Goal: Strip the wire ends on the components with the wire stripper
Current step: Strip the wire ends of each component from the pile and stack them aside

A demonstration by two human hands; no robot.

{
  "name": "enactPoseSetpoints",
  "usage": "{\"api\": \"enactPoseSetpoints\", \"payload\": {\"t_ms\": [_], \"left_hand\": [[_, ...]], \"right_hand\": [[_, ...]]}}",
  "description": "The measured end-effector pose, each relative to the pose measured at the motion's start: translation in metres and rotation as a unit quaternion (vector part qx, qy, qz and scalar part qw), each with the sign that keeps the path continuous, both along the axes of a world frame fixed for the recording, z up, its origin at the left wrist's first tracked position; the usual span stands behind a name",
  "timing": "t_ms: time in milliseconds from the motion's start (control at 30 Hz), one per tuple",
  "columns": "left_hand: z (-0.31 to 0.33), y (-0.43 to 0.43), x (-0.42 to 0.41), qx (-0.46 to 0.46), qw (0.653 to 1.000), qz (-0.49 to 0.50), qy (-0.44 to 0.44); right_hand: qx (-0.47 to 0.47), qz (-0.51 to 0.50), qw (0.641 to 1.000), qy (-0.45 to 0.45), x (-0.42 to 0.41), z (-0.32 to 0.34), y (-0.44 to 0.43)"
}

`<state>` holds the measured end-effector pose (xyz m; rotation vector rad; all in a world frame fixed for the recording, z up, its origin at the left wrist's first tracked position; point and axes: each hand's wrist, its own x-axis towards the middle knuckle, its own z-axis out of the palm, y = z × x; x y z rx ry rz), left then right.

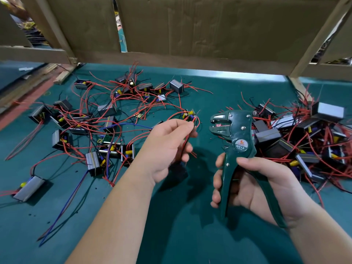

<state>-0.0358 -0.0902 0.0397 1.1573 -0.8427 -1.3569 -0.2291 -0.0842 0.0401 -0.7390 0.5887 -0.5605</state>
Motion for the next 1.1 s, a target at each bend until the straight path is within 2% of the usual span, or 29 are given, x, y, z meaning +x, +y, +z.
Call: {"api": "enactPoseSetpoints", "payload": {"t_ms": [100, 200, 433, 700, 1100], "left_hand": [[0.0, 0.0, -0.001, 0.005, 0.999, -0.005, 0.035], [0.001, 0.0, -0.001, 0.01, 0.999, -0.012, 0.03], [0.003, 0.003, 0.001, -0.04, 0.997, -0.061, 0.037], [-0.006, 0.0, 0.002, -0.081, 0.988, -0.051, -0.121], [-0.004, 0.003, 0.001, -0.134, 0.968, -0.042, -0.207]], "right_hand": [[-0.005, -0.003, 1.0, 0.004, -0.001, 0.0, -0.001], [-0.002, -0.004, 1.0, 0.002, -0.002, 0.001, -0.002], [0.02, 0.005, 1.0, 0.015, 0.001, -0.001, -0.001], [0.014, 0.016, 1.0, -0.016, 0.001, -0.002, 0.0], [0.022, 0.013, 1.0, -0.014, 0.0, 0.001, -0.002]]}}
